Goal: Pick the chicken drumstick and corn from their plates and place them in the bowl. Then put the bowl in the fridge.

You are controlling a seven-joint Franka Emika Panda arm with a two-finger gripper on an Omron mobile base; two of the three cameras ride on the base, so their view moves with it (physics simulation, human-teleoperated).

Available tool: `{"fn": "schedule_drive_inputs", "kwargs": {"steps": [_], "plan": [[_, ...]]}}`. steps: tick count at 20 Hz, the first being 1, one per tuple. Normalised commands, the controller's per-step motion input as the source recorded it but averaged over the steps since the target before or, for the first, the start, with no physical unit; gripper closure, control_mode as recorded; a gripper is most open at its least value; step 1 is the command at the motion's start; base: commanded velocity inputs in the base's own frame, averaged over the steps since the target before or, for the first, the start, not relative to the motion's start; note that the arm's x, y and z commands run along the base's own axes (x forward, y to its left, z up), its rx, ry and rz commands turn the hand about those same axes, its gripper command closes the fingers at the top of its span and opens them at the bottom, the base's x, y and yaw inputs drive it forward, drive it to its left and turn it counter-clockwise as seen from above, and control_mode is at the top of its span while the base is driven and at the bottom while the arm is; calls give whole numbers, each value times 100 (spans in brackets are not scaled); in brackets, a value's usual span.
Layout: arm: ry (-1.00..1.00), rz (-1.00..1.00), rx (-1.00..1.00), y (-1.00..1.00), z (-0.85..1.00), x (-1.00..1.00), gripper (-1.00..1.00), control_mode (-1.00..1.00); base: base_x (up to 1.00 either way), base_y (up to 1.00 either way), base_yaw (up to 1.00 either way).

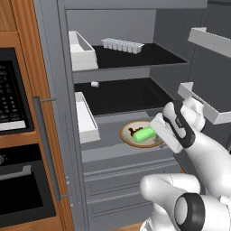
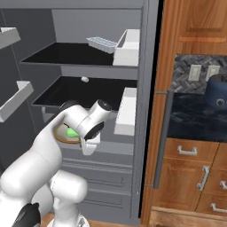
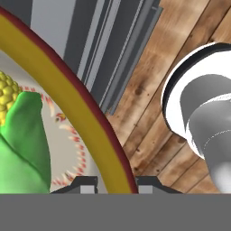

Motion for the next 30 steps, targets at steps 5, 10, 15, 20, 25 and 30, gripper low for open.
{"fn": "schedule_drive_inputs", "kwargs": {"steps": [5,10,15,20,25,30], "plan": [[0,0,0,0,0,0,100,100,7,0,7],[0,0,0,0,0,0,100,100,0,0,0],[0,0,0,0,0,0,100,100,0,0,0],[-1,0,0,4,4,0,100,-100,0,1,0],[-10,-9,-1,18,18,3,100,-100,0,0,0],[-5,-35,-1,27,9,15,100,-100,0,0,0]]}}
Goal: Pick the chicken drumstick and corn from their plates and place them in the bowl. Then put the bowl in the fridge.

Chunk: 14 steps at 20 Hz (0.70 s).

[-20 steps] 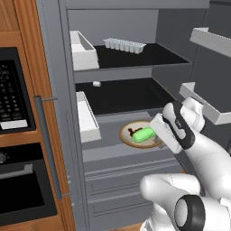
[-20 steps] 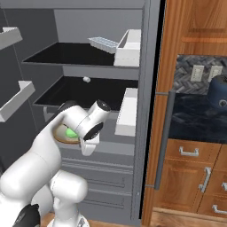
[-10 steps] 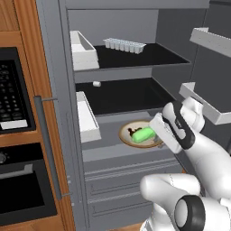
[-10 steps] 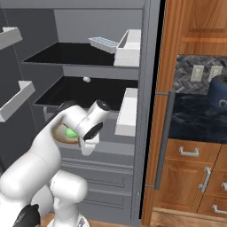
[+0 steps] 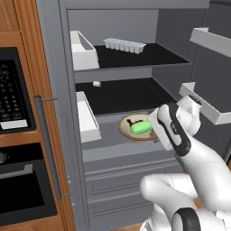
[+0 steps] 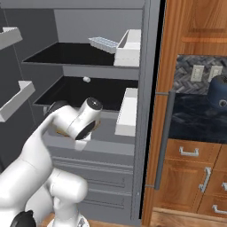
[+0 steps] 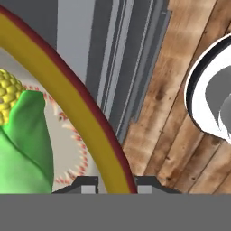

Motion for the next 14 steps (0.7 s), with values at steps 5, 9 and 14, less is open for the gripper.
{"fn": "schedule_drive_inputs", "kwargs": {"steps": [5,9,14], "plan": [[-5,-36,2,10,15,22,100,-100,0,0,0],[-5,-11,15,2,33,7,100,-100,0,0,0],[-2,-2,23,0,29,15,100,-100,0,0,0]]}}
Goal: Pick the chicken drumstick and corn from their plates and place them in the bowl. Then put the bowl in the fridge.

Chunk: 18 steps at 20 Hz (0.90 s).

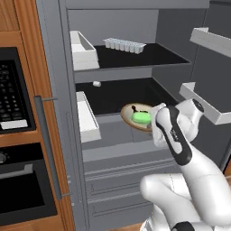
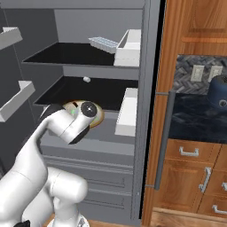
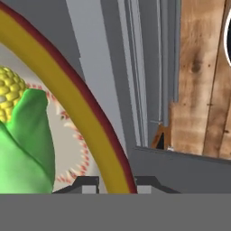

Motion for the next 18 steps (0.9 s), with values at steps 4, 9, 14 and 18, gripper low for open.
{"fn": "schedule_drive_inputs", "kwargs": {"steps": [4,9,14,18], "plan": [[0,-3,12,0,22,36,100,-100,0,0,0],[5,-11,0,2,18,37,100,-100,0,0,0],[7,-14,-2,0,13,36,100,-100,0,0,0],[6,-7,-5,0,16,37,100,-100,0,0,0]]}}
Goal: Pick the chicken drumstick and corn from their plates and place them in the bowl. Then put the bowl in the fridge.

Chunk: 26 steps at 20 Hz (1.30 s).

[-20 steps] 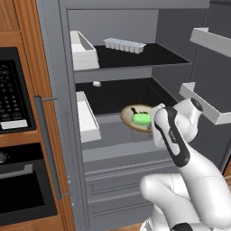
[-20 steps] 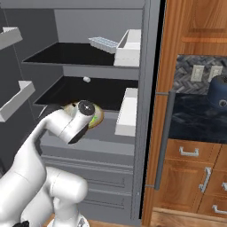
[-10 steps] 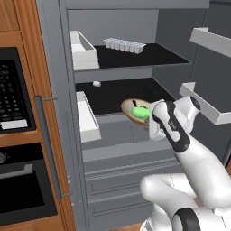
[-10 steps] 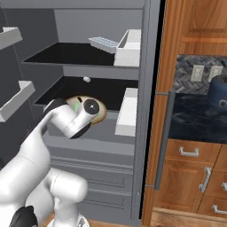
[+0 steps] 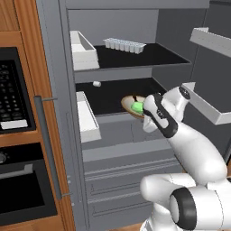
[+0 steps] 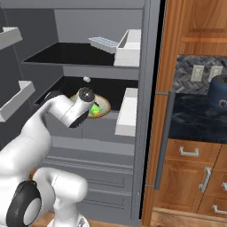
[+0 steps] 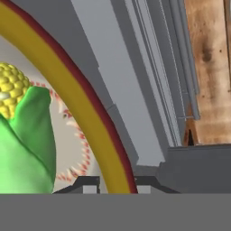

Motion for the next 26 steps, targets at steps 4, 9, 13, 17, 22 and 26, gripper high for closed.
{"fn": "schedule_drive_inputs", "kwargs": {"steps": [4,9,13,17,22,26], "plan": [[6,-4,-12,1,15,28,100,-100,0,0,0],[2,-1,-15,0,5,36,100,-100,0,0,0],[0,0,-13,0,0,39,100,-100,0,0,0],[0,0,-10,0,0,43,100,-100,0,0,0],[0,0,1,0,-3,32,100,-100,0,0,0],[1,0,8,0,-18,24,100,-100,0,0,0]]}}
